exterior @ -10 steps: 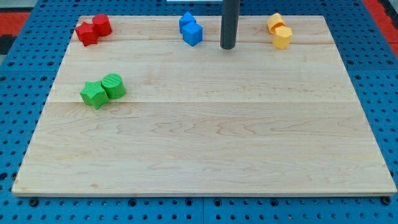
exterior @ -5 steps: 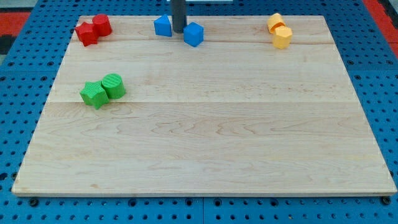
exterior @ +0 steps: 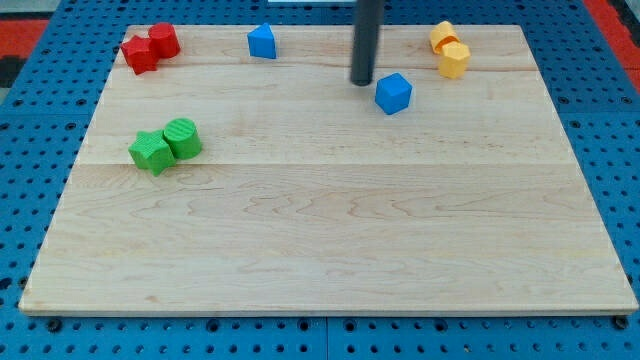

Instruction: Move the blue cube to the bottom of the yellow hexagon

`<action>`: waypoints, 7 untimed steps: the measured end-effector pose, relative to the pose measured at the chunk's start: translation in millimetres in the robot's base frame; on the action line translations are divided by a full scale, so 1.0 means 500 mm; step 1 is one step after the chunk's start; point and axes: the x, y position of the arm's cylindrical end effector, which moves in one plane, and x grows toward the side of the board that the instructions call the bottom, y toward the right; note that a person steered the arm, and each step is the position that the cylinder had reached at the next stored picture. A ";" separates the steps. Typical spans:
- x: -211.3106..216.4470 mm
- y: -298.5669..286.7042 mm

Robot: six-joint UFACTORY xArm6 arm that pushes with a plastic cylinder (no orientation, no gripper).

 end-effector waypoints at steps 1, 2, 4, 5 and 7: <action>0.043 -0.001; 0.043 0.078; 0.065 0.134; 0.093 0.099; 0.096 0.216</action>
